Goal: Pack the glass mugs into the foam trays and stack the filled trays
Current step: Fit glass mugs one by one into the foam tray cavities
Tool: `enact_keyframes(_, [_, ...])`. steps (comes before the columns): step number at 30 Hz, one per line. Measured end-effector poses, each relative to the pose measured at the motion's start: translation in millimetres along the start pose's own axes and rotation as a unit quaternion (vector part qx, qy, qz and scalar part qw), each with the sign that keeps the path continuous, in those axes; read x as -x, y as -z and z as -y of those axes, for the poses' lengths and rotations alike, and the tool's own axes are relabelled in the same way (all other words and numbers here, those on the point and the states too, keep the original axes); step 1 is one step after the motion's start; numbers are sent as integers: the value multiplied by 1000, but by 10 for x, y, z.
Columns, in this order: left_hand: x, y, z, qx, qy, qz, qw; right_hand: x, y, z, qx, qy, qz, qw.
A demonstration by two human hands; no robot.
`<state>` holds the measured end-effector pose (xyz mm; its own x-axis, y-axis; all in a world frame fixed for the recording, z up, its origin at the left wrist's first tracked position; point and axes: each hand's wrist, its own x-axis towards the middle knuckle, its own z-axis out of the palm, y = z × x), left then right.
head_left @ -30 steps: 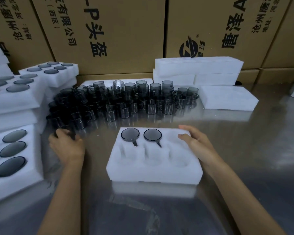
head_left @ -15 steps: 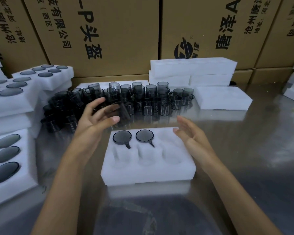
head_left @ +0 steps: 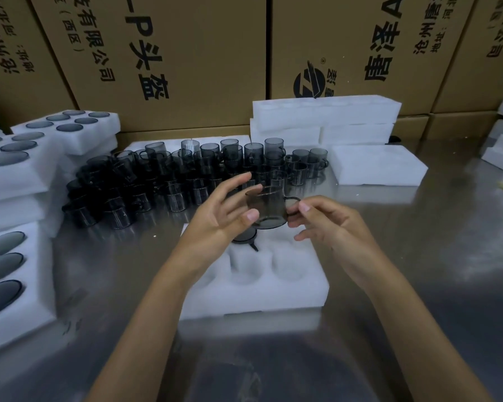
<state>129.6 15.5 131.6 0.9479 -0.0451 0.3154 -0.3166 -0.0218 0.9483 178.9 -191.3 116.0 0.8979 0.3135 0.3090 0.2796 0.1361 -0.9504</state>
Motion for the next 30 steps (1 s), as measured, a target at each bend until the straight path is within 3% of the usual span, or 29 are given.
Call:
enact_keyframes(5, [-37, -72, 71, -34, -9, -60, 998, 4, 62, 5, -2, -2, 8, 1000])
enact_keyframes(9, [-87, -152, 174, -101, 20, -24, 994, 17, 219, 20, 91, -65, 61, 992])
enact_keyframes(13, [-171, -288, 330, -239, 32, 4, 971, 15, 198, -43, 156, -101, 69, 980])
enact_keyframes(24, [-213, -316, 440, -413, 23, 36, 910, -49, 272, -58, 203, -56, -38, 977])
enact_keyframes(30, [-185, -304, 459, -456, 44, 41, 888, -46, 121, -177, 228, -29, 24, 973])
